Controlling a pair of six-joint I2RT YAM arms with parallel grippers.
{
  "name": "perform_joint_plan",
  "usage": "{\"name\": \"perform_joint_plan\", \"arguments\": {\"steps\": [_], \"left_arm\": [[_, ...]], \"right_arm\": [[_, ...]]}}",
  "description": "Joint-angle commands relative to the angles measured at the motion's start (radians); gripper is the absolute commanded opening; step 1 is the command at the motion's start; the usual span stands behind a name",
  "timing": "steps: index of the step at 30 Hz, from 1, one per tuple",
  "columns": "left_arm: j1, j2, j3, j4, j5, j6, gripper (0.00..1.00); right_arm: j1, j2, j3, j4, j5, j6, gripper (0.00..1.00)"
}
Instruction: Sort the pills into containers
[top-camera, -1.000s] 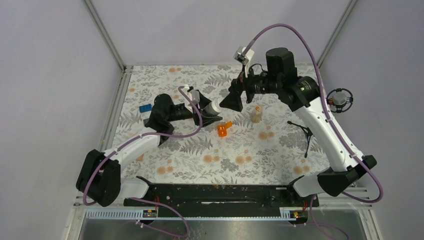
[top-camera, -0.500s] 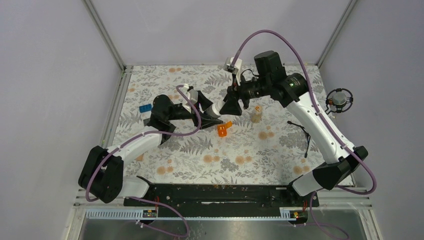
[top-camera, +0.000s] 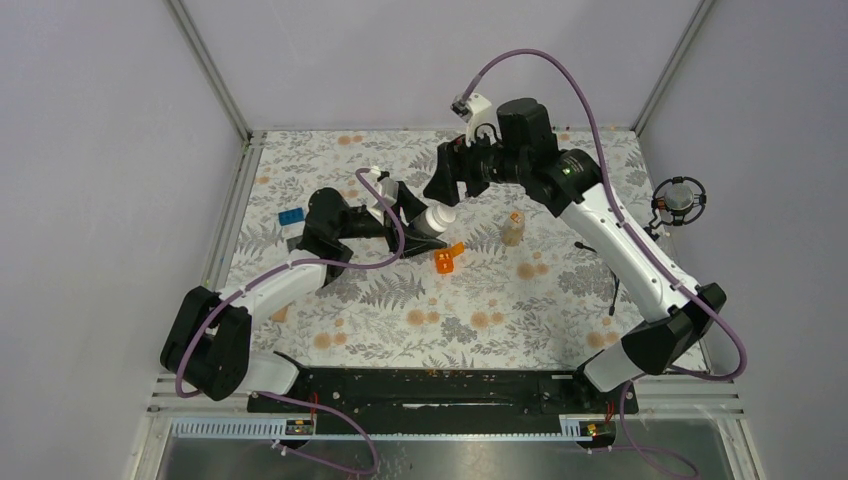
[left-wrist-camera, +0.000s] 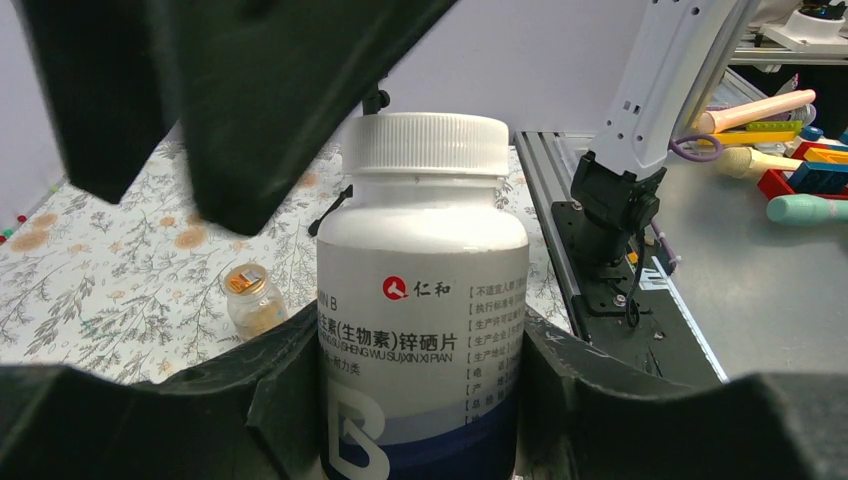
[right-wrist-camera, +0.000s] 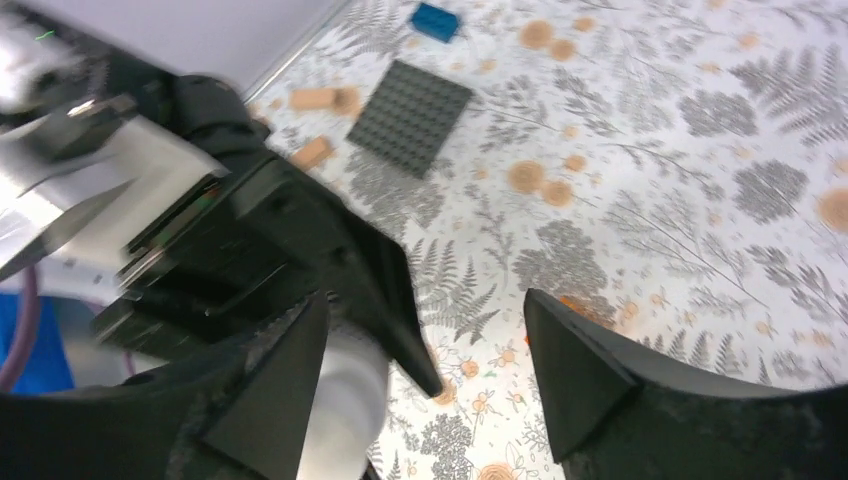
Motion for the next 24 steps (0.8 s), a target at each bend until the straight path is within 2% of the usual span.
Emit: {"name": "perform_joint_plan", "arguments": {"steps": [1,5,8,11,12,17,19,24], "left_arm": [[-0.004,-0.010,0.036,0.075,0.019,0.007,0.00],[-0.004,-0.010,0.034,0.050,0.002,0.018,0.00],[-0.004,-0.005,0.045,0.034,-0.001,0.012,0.00],[-0.004,0.001,0.057,0.034,0.002,-0.008,0.00],[-0.004,0.002,0.064,0.033,0.008,-0.016,0.00],[-0.004,0.009,0.098,0.014,0.040,-0.058,0.00],[-0.004,0.007,0.106,0.039,0.058,-0.088,0.00],[-0.004,0.000,0.115,0.062,0.085,-0.116,0.00]], "right_arm": [[0.003,0.027,0.057,0.010,0.234,0.148,0.88],[-0.027,-0.021,0.056,-0.010,0.134,0.115,0.98],[-0.073,-0.067,0.016,-0.011,-0.073,0.074,0.99],[-0.084,-0.104,-0.033,-0.058,-0.311,-0.098,1.00],[-0.084,-0.106,-0.041,-0.084,-0.347,-0.127,0.99],[-0.084,-0.058,0.021,-0.176,-0.391,-0.190,0.96],[-0.083,-0.041,0.031,-0.160,-0.402,-0.180,0.95],[-0.083,-0.022,0.007,-0.004,-0.131,0.007,0.92]]}}
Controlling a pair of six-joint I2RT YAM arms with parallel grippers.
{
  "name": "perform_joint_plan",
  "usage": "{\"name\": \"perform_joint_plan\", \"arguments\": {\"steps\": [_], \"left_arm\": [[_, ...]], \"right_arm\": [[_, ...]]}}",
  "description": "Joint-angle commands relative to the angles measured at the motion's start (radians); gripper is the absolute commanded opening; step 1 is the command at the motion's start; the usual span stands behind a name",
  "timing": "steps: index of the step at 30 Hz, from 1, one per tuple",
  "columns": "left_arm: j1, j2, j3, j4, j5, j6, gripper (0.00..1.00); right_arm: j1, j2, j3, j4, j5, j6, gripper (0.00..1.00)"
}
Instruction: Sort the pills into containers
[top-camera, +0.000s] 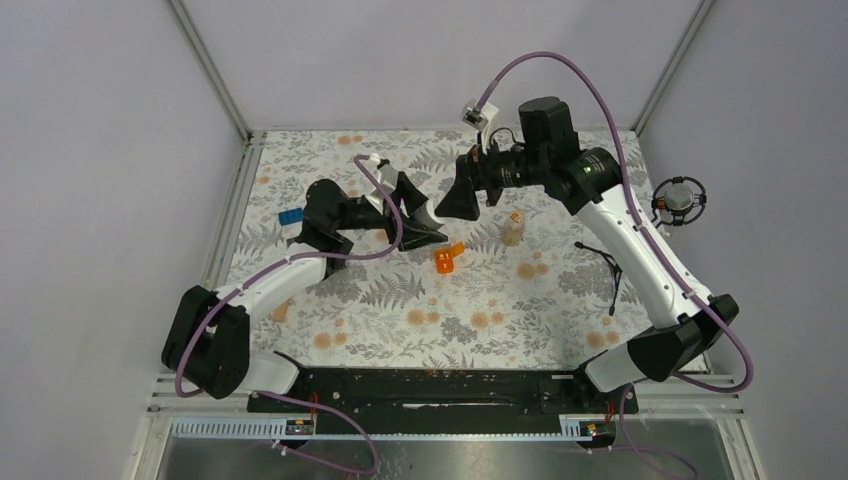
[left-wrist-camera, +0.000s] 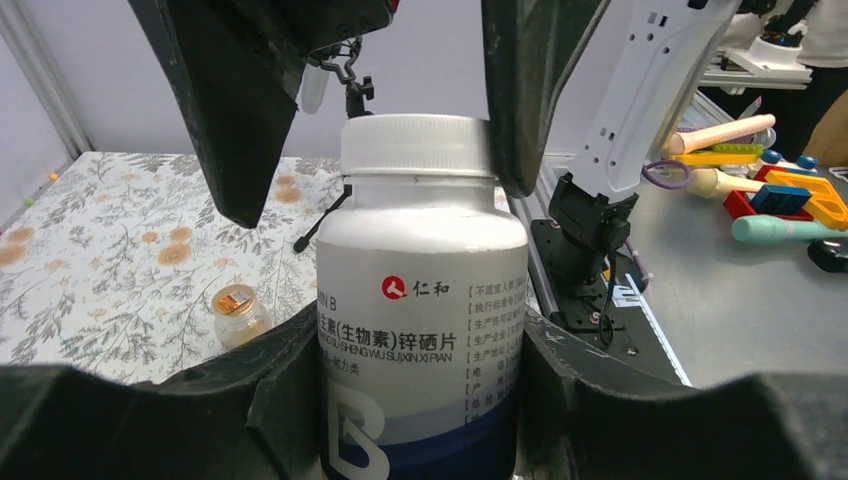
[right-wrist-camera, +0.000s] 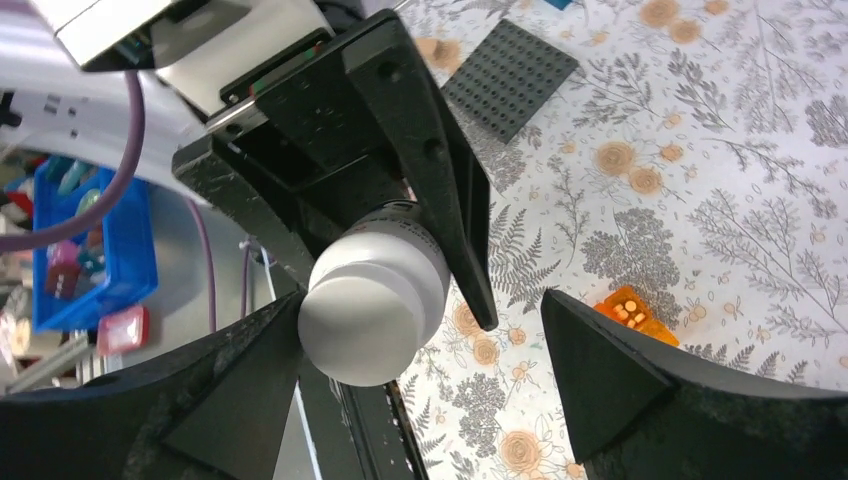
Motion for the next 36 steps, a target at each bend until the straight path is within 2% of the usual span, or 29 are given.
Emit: {"name": "perform_joint_plan", "arguments": {"steps": [1,8,11,14,18,21,24,29,32,36], "left_arm": [[-0.002,-0.012,0.039,0.071,0.066,-0.040,0.00],[-0.004,-0.061,-0.026,0.064,0.091,-0.010,0.00],[-0.004,-0.101,-0.075,-0.027,0.038,0.092,0.00],[-0.006,-0.139,-0.115,-0.157,-0.007,0.214,0.00],[-0.009,-0.157,-0.090,-0.386,-0.029,0.366,0.00],[-0.010,-0.154,-0.061,-0.531,-0.003,0.443,0.00],[-0.011,-0.152,-0.044,-0.605,0.018,0.478,0.00],[-0.014,-0.157,-0.012,-0.662,0.040,0.511,0.00],[-0.015,-0.152,0.010,-0.730,0.053,0.566,0.00],[-0.016,-0.154,0.008,-0.742,0.080,0.591,0.00]], "right_arm": [[0.001,0.022,0.007,0.141,0.175,0.157,0.92],[0.003,0.027,-0.060,0.280,0.282,0.450,0.95],[0.002,-0.024,-0.106,0.292,0.333,0.460,0.95],[0.002,-0.111,-0.171,0.299,0.311,0.381,0.98],[0.003,-0.191,-0.229,0.213,0.170,0.208,0.99],[0.002,-0.251,-0.276,0.203,0.060,0.137,0.99],[0.017,-0.293,-0.297,0.178,-0.020,0.064,1.00],[0.085,-0.334,-0.345,0.128,0.053,-0.175,0.99],[0.110,-0.339,-0.396,0.184,0.110,-0.228,1.00],[0.124,-0.314,-0.409,0.206,0.178,-0.283,1.00]]}}
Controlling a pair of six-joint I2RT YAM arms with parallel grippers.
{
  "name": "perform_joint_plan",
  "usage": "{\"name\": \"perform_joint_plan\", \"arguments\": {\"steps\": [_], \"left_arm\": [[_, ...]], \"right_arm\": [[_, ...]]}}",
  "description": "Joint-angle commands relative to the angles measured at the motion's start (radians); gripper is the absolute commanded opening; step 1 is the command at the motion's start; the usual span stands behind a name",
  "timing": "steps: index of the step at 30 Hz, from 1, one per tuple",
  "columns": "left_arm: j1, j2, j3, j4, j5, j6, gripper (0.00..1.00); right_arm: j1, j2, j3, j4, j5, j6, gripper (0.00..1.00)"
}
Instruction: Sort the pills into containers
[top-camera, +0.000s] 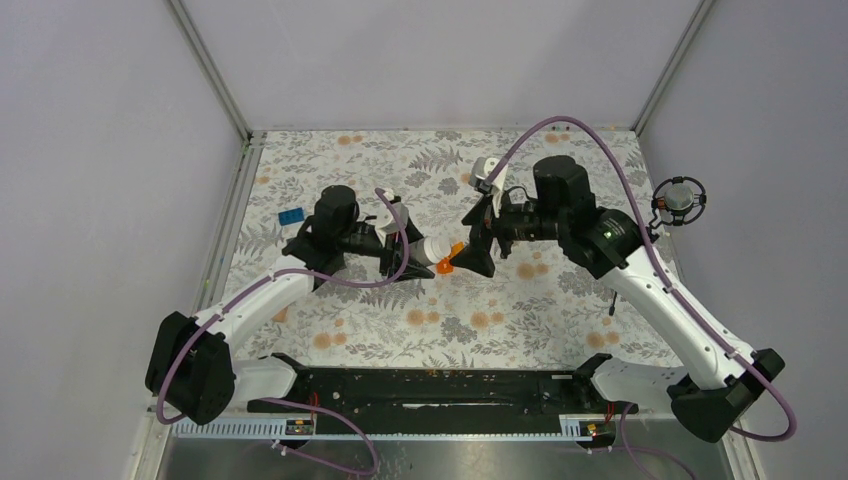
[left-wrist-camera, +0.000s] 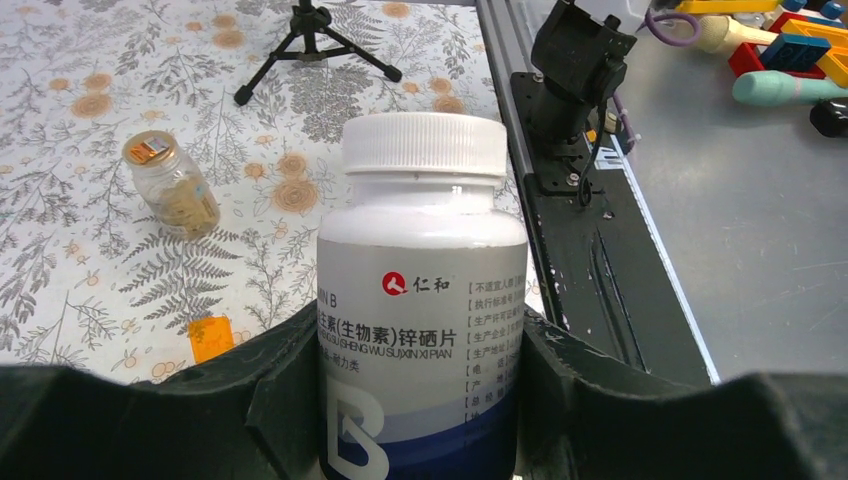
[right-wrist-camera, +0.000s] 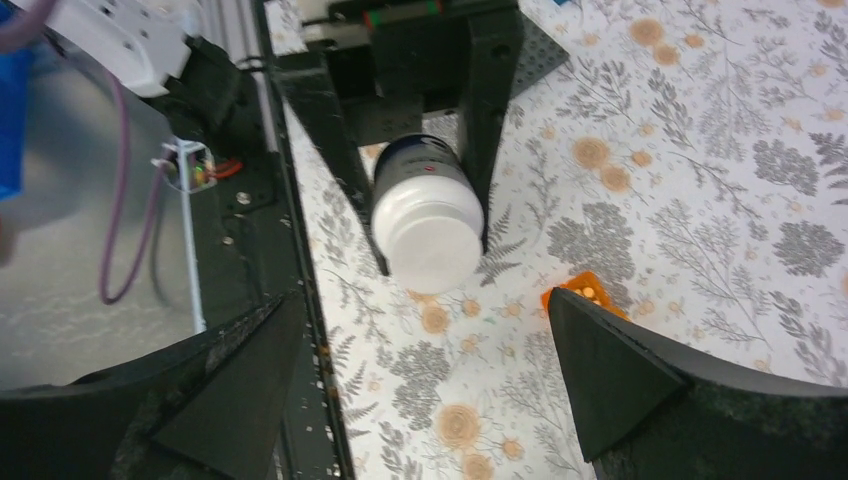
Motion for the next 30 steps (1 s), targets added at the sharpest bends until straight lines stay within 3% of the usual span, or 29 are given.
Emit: {"name": "perform_joint_plan", "arguments": {"steps": [1,10,16,23,26,30], "left_arm": [[-0.008,-0.018,0.046,-0.025,0.064,0.071,0.00],[-0.035,-0.005,0.031,0.011,0.107,0.076,0.00],[-0.048,0.001,0.033,0.008,0.112,0.074,0.00],[-0.063,0.017,0.045,-0.008,0.122,0.089,0.00],[-0.066,0.018,0.045,-0.010,0.117,0.091,0.00],[-0.065,0.013,0.046,-0.027,0.107,0.110,0.00]], "right_arm": [[0.015,0.025,-0.010,0.045,0.081,-0.135,0.99],[0.018,0.117,0.055,-0.069,-0.060,-0.251,0.99],[0.020,0.113,0.041,-0.028,-0.032,-0.256,0.95],[0.024,0.135,0.026,0.057,-0.003,-0.193,0.84],[0.026,0.127,0.007,0.148,0.005,-0.131,0.84],[0.028,0.132,-0.008,0.271,0.142,0.004,0.86]]}}
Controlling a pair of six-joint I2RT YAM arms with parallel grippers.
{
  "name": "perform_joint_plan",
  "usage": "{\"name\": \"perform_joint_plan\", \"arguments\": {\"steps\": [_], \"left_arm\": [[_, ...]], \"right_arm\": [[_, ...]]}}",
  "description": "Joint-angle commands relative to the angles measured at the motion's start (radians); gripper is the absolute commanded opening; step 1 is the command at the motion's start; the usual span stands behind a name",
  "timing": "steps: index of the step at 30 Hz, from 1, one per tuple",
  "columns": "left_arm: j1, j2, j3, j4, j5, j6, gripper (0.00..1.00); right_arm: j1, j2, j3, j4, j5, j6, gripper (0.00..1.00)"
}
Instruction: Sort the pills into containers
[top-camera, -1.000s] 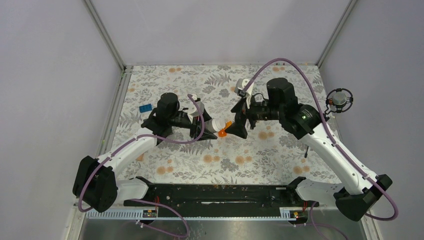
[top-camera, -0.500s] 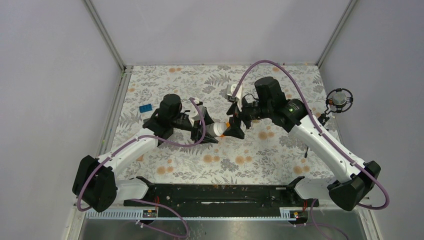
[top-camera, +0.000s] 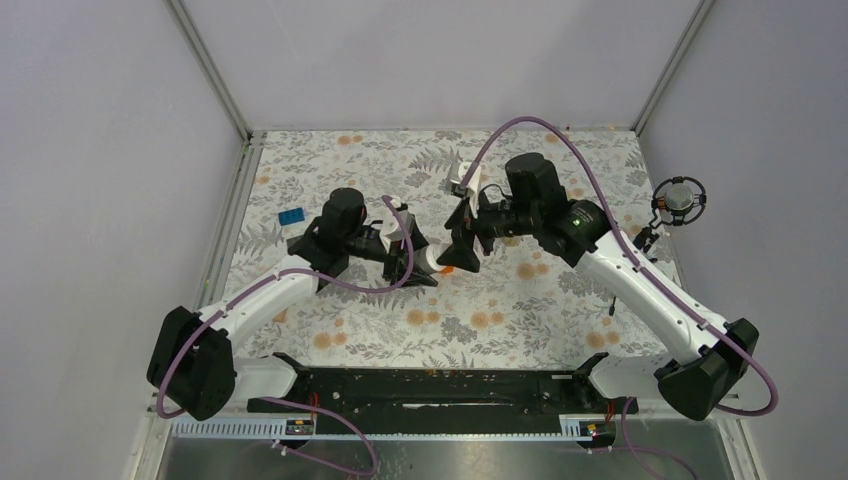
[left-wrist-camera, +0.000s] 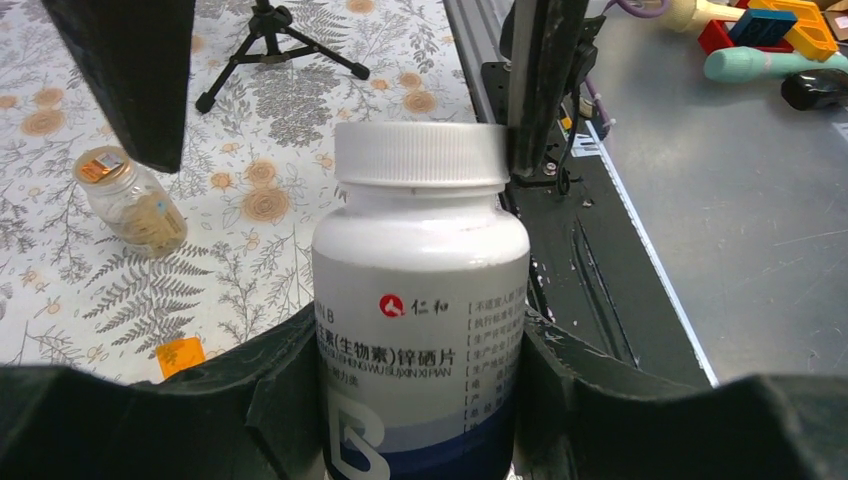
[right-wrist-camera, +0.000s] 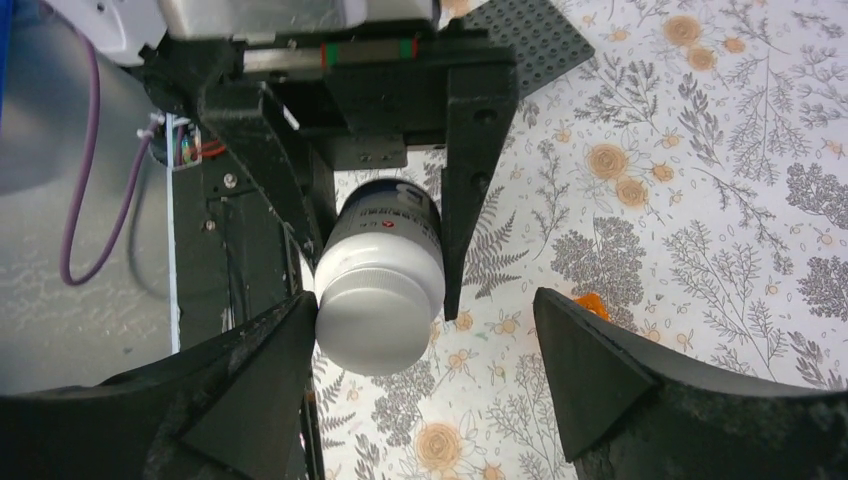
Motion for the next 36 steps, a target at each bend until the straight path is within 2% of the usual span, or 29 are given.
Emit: {"name": "perform_joint_plan", "arguments": {"steps": [1,6,9,12,22,26,33,36], "left_arm": [[-0.022,-0.006,0.045,-0.004,0.055,0.057,0.00],[-0.022,0.001,0.059,-0.070,0.021,0.113,0.00],[-0.022,0.011,0.065,-0.080,0.005,0.118,0.00],[-0.022,0.013,0.075,-0.098,-0.006,0.140,0.00],[-0.022,-0.006,0.082,-0.118,-0.013,0.148,0.00],[-0.022,0.003,0.093,-0.121,-0.024,0.142,0.00],[-0.022,0.007,0.102,-0.116,-0.040,0.138,0.00],[-0.022,0.004,0.103,-0.115,-0.042,0.138,0.00]], "right_arm": [[0.001,0.012,0.006,0.244,0.194,0.166,0.87],[0.000,0.015,0.054,0.182,0.245,0.219,0.92],[0.000,-0.037,0.036,0.158,0.191,0.207,0.99],[-0.001,-0.071,0.045,0.078,0.081,0.148,1.00],[0.001,-0.020,0.118,-0.159,-0.031,-0.007,0.93],[0.004,-0.001,0.131,-0.149,-0.002,0.042,0.87],[0.022,0.015,0.116,-0.112,0.072,0.055,0.90],[0.023,0.025,0.114,-0.093,0.091,0.072,0.86]]}}
